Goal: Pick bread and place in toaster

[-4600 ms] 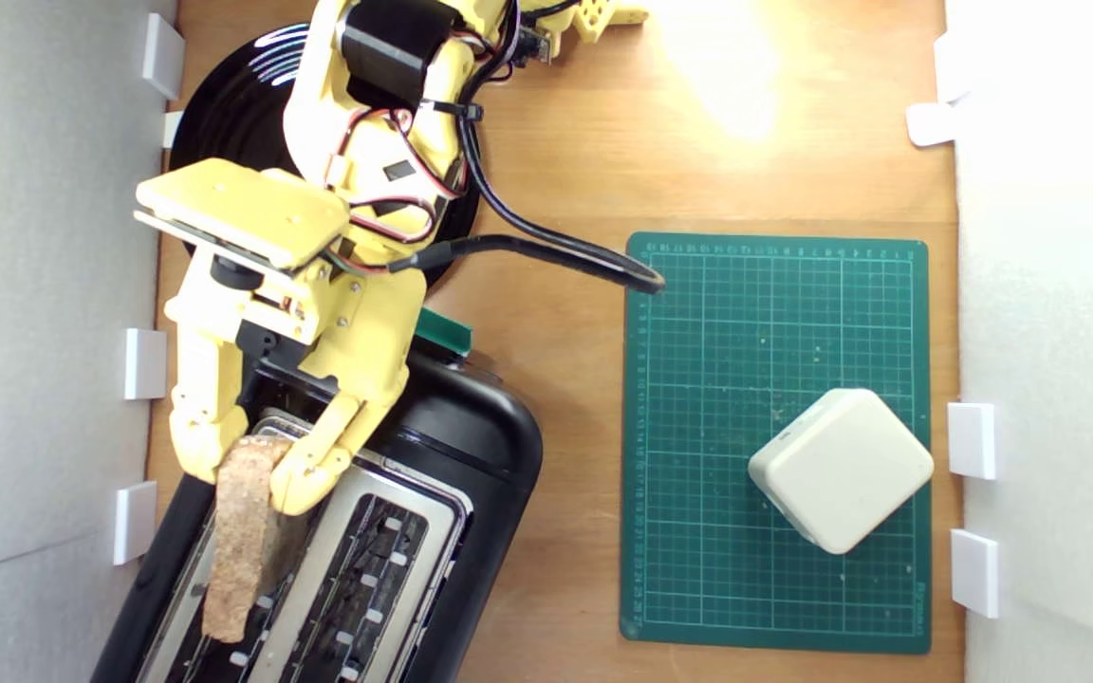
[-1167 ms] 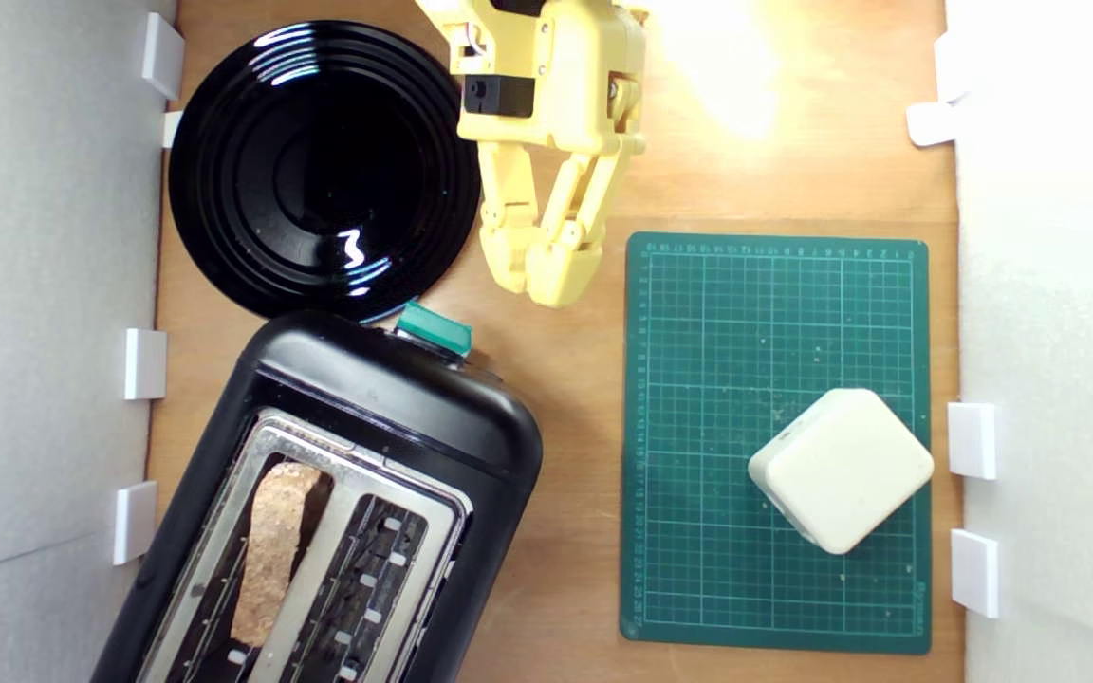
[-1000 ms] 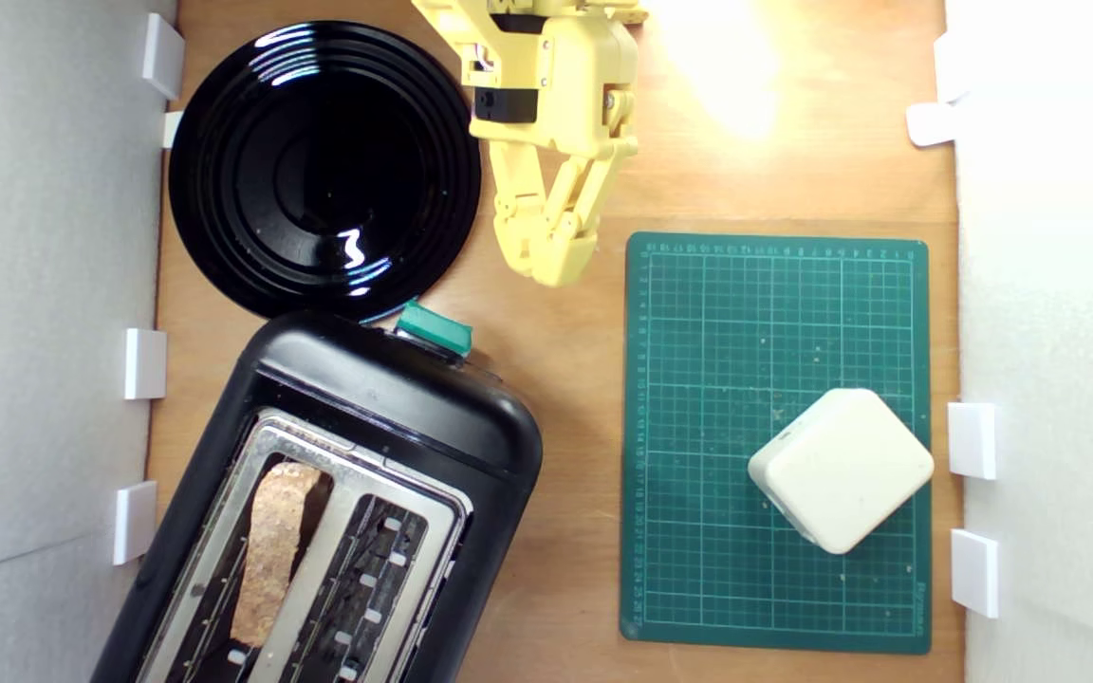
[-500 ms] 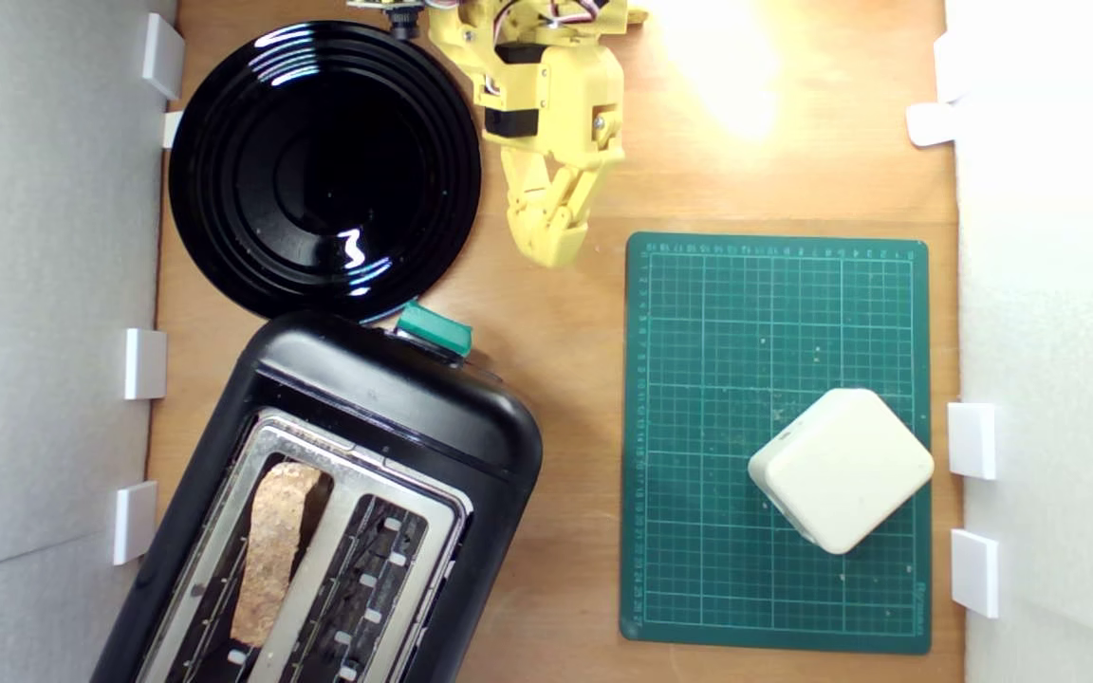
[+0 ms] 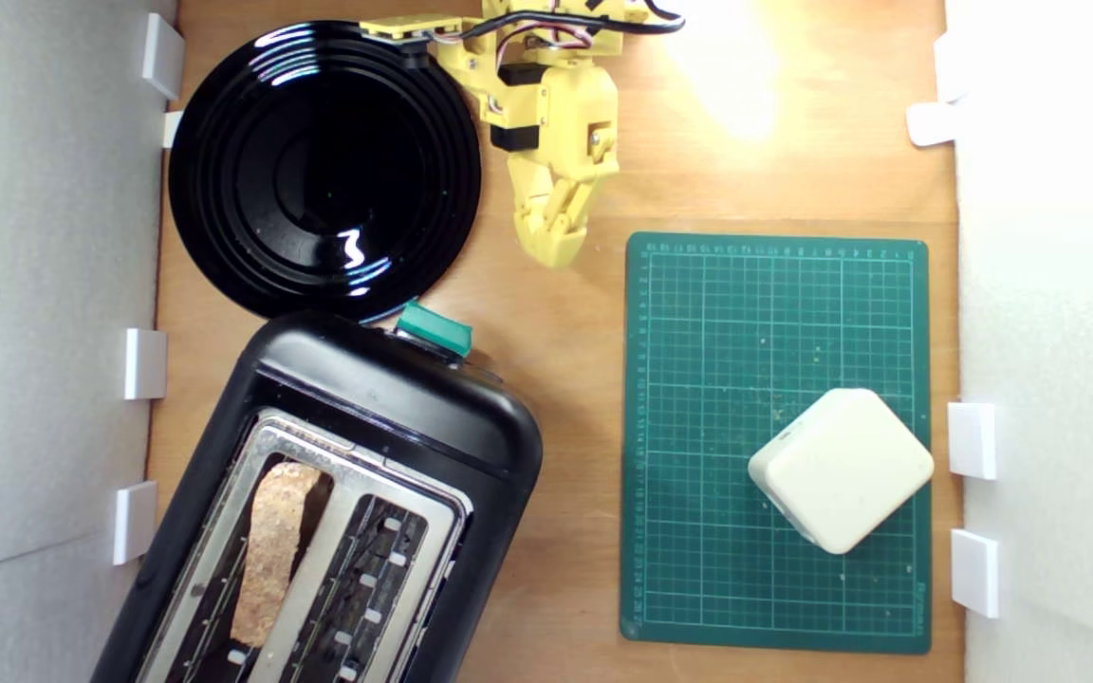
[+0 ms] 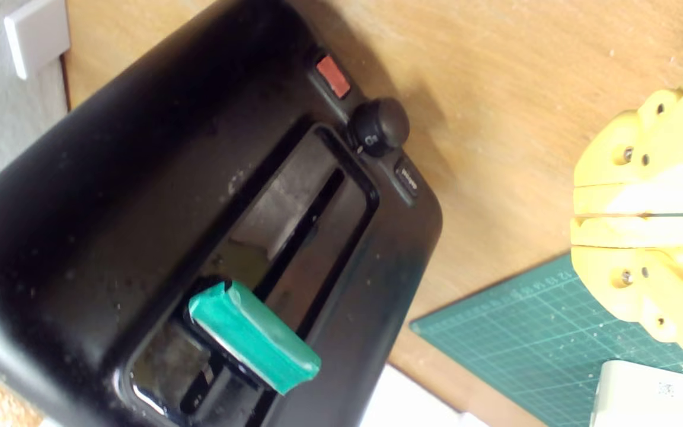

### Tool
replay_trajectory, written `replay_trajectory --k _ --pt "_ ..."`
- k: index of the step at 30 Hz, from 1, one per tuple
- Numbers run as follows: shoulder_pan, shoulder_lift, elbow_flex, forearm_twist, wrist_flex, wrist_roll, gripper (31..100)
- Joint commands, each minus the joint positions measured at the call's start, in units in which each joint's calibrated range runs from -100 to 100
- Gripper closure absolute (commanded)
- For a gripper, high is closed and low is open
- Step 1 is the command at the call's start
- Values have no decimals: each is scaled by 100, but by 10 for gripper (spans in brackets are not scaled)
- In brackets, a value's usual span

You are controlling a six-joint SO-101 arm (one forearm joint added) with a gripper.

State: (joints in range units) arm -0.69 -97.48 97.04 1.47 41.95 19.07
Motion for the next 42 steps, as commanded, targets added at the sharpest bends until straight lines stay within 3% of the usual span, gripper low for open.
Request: replay_trajectory --k 1,24,42 --pt "4 -111 69 -20 20 -120 936" --pt "-84 -136 169 -20 1053 -340 958" --pt "-68 -111 151 71 1061 -330 958"
